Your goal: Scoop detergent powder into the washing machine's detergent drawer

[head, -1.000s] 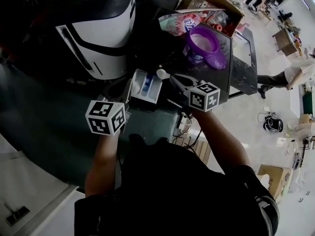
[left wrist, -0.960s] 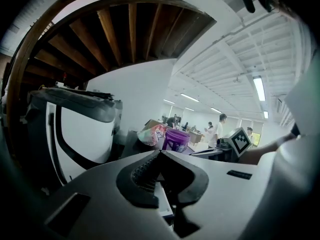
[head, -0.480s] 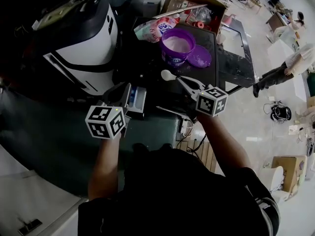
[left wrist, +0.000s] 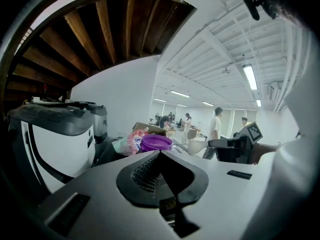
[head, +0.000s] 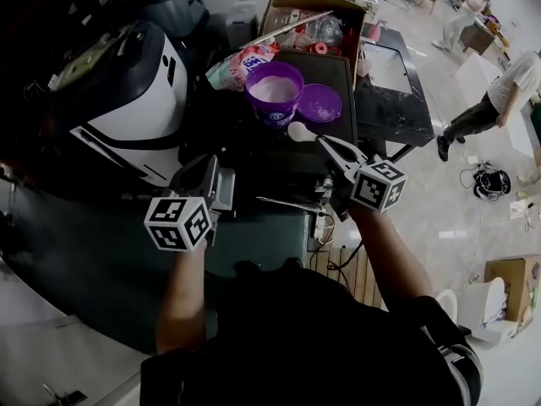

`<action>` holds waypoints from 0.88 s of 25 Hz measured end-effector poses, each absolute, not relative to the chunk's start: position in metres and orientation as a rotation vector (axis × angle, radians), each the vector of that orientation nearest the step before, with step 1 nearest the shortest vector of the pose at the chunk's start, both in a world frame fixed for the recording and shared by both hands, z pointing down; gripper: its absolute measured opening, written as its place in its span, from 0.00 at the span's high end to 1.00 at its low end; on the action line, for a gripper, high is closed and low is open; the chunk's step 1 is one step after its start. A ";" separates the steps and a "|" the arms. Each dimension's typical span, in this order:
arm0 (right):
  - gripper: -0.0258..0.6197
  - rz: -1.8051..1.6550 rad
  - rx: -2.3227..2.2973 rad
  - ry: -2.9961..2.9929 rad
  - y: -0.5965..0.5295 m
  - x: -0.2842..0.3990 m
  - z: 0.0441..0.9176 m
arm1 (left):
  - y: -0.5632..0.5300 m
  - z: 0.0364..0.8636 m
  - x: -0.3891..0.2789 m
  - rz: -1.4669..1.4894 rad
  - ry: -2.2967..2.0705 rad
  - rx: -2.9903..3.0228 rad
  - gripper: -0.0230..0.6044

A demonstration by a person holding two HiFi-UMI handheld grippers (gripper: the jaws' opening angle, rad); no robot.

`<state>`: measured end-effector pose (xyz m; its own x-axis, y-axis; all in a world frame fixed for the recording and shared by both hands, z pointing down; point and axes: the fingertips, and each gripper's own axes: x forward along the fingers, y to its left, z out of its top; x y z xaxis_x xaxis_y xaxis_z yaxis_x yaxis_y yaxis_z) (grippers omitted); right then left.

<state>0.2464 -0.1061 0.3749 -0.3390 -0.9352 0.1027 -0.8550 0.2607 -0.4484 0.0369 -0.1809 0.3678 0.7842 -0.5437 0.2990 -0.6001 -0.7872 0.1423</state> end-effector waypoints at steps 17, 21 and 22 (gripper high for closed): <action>0.93 -0.413 -1.708 2.260 -0.079 0.264 0.305 | -0.186 0.323 0.043 0.309 -0.908 2.877 0.95; 0.93 -0.373 -1.711 2.251 -0.078 0.257 0.295 | -0.192 0.312 0.032 0.267 -0.913 2.888 0.95; 0.93 -0.363 -1.716 2.252 -0.078 0.256 0.292 | -0.193 0.310 0.030 0.257 -0.915 2.891 0.95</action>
